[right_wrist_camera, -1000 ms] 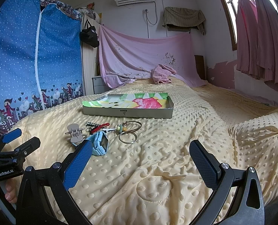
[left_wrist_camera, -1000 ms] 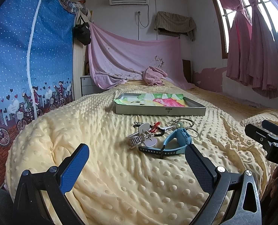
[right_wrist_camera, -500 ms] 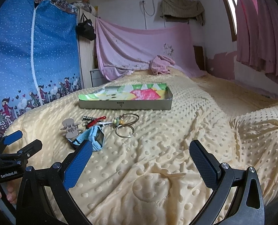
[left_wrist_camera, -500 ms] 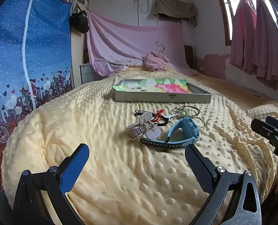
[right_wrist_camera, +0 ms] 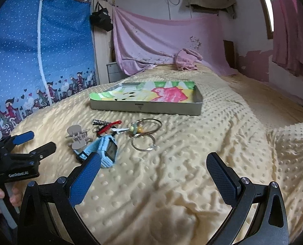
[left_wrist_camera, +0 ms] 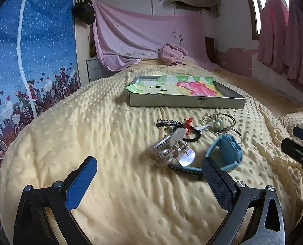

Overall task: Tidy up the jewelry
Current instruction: 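Grasp the blue watch with the right gripper while the left gripper grasps the clear claw clip, then carry the watch and clip into the tray while both grippers open to release them, then withdraw both grippers from the tray back toward the remaining jewelry, then grasp the black hair tie with red string with the left gripper while the right approaches the silver rings, then lift the black hair tie with the left gripper while the right gripper grasps a silver ring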

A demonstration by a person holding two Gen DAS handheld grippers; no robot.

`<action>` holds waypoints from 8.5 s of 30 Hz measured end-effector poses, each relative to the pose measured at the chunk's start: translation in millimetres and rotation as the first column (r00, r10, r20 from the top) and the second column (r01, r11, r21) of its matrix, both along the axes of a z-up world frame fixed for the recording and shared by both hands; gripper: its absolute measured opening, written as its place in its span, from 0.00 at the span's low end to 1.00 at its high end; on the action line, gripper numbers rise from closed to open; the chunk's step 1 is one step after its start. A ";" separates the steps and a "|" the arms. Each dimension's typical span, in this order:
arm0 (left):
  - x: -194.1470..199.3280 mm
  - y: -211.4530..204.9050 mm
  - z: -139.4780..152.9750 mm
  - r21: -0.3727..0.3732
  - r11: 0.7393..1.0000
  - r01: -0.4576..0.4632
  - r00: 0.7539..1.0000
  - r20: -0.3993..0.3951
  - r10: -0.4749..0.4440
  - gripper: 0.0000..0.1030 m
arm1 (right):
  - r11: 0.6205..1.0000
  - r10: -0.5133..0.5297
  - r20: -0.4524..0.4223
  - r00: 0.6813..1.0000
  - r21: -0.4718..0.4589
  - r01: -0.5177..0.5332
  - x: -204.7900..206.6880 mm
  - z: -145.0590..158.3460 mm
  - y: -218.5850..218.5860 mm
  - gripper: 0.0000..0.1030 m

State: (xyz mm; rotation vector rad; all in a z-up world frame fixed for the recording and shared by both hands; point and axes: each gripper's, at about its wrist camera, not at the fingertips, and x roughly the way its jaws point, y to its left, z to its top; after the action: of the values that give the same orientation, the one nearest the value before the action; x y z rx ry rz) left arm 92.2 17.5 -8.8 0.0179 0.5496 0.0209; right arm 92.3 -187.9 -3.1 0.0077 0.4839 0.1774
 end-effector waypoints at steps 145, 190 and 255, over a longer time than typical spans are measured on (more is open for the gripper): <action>40.3 -0.1 16.0 -0.181 0.978 0.101 0.975 0.212 -0.062 1.00 | 0.998 0.012 0.165 0.986 0.051 -0.020 51.1 32.5 -10.2 0.89; 110.7 -4.7 -44.3 -0.371 0.917 0.146 0.949 -0.210 -0.236 0.54 | 0.995 0.101 -0.256 0.961 0.021 -0.099 108.9 -41.9 13.7 0.60; 56.0 -14.4 -22.8 -0.350 0.906 0.237 0.925 -0.204 -0.321 0.05 | 0.982 0.183 -0.223 0.957 0.092 -0.166 101.1 -41.2 16.2 0.39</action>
State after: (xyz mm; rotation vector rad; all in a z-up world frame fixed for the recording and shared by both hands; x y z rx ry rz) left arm 148.2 3.2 -31.6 -0.2205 0.8025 -0.3600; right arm 193.4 -171.7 -44.4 0.0572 0.7109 0.3706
